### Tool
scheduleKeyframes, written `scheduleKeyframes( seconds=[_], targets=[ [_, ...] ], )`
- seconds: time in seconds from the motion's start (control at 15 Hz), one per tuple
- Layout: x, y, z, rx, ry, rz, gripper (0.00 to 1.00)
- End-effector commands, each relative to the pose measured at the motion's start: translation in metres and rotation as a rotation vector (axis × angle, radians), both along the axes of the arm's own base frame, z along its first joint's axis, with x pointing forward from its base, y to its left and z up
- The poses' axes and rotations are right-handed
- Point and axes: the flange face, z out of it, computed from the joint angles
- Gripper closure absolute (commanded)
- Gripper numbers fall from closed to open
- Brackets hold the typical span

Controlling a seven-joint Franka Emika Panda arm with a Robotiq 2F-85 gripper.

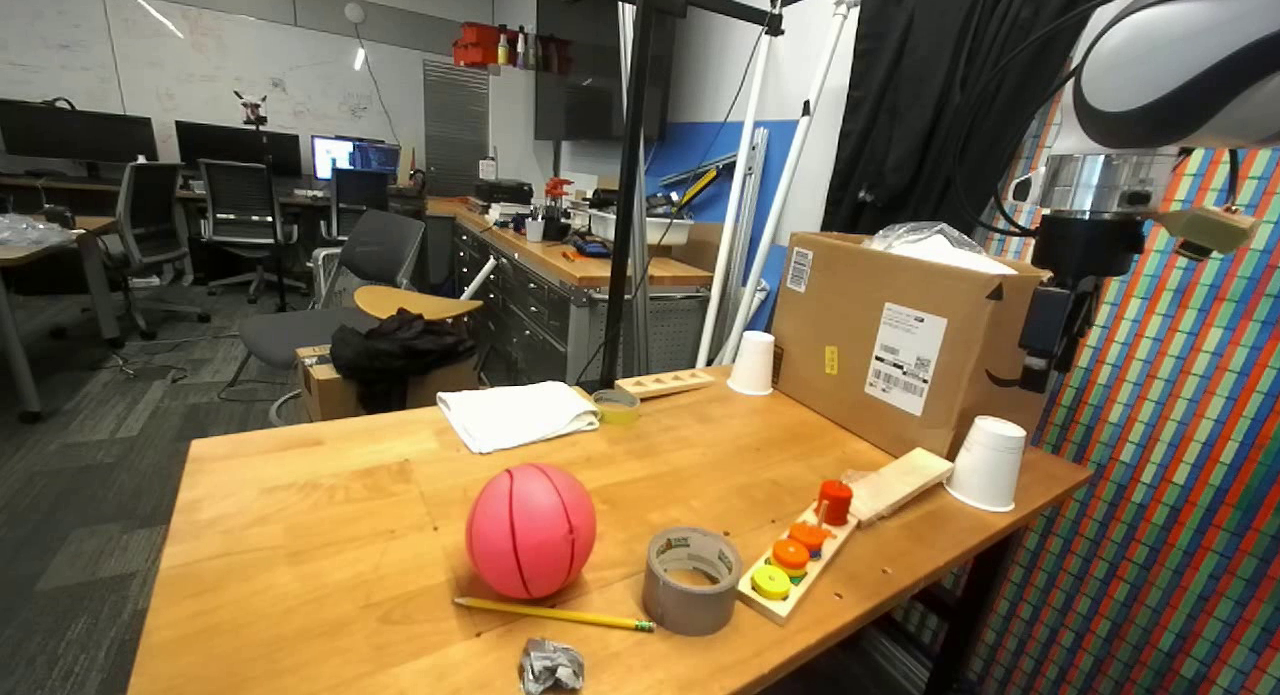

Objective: Hit the ball around and it was not very smooth

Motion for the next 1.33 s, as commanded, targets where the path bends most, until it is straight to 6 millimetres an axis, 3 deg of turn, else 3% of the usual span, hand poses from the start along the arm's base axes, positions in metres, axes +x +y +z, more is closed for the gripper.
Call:
scheduleKeyframes(
  seconds=[0.0, 0.2, 0.4, 0.8, 1.0, 1.27],
  targets=[
    [0.0, 0.0, 0.001, 0.0, 0.001, 0.0, 0.0],
    [0.01, 0.03, 0.0, 0.004, -0.045, 0.074, 0.0],
    [0.026, 0.078, 0.004, 0.001, -0.129, 0.182, 0.0],
    [0.066, 0.218, -0.004, 0.135, -0.291, 0.345, 0.0],
    [0.076, 0.288, -0.012, 0.224, -0.317, 0.428, 0.0],
    [0.079, 0.379, -0.036, 0.319, -0.244, 0.505, 0.0]
  ],
)
